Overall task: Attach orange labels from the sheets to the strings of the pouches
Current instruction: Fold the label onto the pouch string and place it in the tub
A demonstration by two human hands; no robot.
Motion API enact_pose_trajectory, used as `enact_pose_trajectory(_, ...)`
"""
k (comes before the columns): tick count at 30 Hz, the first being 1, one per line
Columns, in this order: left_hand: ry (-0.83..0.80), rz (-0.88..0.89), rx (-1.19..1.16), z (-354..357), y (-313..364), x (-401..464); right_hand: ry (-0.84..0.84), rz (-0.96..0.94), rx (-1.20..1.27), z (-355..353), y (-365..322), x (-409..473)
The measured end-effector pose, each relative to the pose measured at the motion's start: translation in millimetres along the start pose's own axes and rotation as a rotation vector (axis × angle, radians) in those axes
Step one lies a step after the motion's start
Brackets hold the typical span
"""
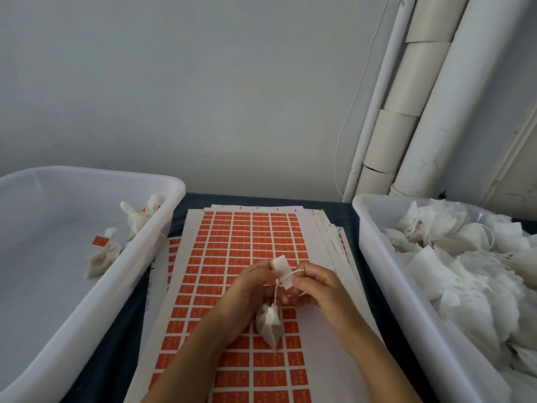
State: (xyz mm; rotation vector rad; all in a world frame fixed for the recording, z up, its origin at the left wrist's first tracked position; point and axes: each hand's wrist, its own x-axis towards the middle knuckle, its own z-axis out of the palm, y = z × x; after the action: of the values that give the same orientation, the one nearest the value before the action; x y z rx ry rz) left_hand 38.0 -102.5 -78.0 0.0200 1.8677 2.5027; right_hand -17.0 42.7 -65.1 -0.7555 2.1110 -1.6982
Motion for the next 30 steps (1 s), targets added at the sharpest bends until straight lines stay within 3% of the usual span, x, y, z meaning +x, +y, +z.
enact_pose_trajectory(5,-0.037,-0.043,0.026,-6.5,1.7,0.7,-0.024,0.019,-0.035,-5.9,-0.2,-0.2)
enact_pose_trajectory(9,0.061,-0.1,0.257,-12.9,-1.0,0.4,-0.066,0.036,-0.026,-9.4,0.2,-0.4)
enact_pose_trajectory(13,0.079,-0.095,0.342,-15.0,-1.8,-1.0,-0.102,0.043,-0.018,-14.0,2.2,-1.0)
enact_pose_trajectory(30,0.053,-0.12,0.222,-16.5,3.4,-3.3,-0.186,0.121,0.06,-21.5,17.5,1.8)
